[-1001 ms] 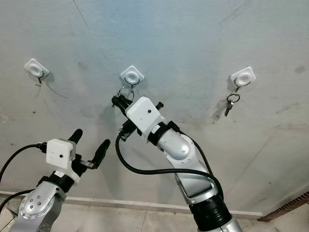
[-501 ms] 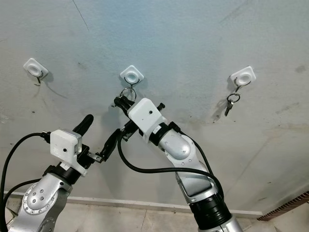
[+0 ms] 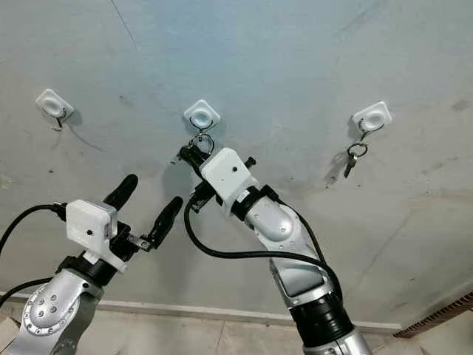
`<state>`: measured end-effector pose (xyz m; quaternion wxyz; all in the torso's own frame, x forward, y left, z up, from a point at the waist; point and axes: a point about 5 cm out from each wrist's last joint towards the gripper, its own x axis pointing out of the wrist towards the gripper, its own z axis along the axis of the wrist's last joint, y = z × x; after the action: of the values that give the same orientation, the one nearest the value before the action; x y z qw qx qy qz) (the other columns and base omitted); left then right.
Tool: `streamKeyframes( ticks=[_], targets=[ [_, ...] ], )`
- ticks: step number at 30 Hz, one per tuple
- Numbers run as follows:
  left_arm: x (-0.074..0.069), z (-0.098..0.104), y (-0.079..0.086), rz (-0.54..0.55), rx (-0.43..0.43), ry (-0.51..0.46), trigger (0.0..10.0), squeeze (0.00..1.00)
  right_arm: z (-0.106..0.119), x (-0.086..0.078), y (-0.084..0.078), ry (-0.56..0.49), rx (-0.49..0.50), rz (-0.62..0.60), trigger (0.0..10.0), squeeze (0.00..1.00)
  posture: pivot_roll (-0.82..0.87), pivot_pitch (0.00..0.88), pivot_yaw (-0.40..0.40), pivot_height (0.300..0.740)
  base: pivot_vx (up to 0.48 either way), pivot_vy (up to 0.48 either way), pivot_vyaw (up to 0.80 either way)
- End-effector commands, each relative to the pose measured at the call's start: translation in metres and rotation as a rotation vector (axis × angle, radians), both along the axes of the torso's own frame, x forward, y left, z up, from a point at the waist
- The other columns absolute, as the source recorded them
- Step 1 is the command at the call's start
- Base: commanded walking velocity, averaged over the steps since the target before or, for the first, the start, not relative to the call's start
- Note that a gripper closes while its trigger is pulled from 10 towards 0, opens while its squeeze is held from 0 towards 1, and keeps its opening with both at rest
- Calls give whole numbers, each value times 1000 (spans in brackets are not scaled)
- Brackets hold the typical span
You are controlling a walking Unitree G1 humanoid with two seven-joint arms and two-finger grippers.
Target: Hang keys on a hook
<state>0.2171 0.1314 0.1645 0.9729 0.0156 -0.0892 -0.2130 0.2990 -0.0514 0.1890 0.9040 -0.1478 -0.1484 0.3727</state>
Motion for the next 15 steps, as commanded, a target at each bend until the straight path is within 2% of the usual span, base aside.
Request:
streamKeyframes(
  ticks=[1,15],
  targets=[
    [1,4,3,9,7,-6,10000,0,-3,1,-1,27,10,1,10000,0,37,31,15,740,0,0,0],
    [2,10,3,8,2,-17,10000,0,-24,-8,1,91,-51,46,10000,0,40,27,18,740,0,0,0]
  ],
)
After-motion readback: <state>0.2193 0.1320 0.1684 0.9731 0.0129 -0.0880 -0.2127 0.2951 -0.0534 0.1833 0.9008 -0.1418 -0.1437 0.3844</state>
